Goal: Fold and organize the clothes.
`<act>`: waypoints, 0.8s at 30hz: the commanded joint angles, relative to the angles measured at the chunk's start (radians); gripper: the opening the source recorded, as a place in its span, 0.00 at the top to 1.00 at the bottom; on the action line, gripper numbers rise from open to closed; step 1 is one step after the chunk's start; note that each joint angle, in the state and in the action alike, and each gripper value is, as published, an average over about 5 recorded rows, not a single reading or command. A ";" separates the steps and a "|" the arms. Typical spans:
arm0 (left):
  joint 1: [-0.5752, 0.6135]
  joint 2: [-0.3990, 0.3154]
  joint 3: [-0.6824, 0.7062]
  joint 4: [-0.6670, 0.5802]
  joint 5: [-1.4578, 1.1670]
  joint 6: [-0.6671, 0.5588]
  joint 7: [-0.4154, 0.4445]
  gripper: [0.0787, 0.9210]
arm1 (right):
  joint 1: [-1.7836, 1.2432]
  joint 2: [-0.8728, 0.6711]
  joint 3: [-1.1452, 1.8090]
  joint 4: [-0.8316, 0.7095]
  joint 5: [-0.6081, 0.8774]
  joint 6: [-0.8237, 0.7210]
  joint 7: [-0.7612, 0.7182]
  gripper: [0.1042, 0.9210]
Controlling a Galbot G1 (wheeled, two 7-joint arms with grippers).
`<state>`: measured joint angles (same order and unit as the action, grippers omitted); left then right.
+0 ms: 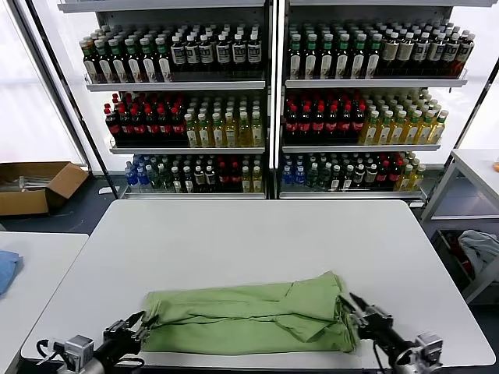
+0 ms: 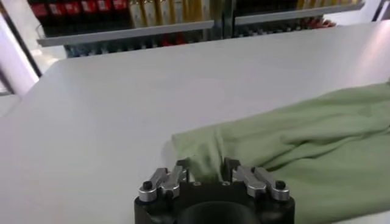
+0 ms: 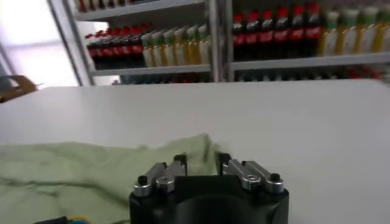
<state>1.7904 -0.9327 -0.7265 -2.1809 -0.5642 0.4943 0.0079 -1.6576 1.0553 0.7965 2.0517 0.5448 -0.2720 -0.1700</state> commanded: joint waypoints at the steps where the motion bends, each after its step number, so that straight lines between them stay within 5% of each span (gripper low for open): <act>1: 0.068 -0.064 -0.110 -0.059 -0.051 -0.031 -0.030 0.46 | 0.046 0.019 0.254 -0.135 0.014 0.078 0.025 0.49; 10: -0.073 -0.273 0.013 -0.019 -0.016 -0.059 -0.169 0.16 | 0.018 0.062 0.231 -0.096 0.028 0.078 0.023 0.16; 24: -0.127 -0.363 0.160 0.030 0.084 -0.056 -0.237 0.12 | 0.005 0.068 0.211 -0.057 0.042 0.073 0.010 0.12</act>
<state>1.6912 -1.2301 -0.6273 -2.1666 -0.5257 0.4443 -0.1843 -1.6522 1.1152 0.9862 1.9942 0.5783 -0.2076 -0.1619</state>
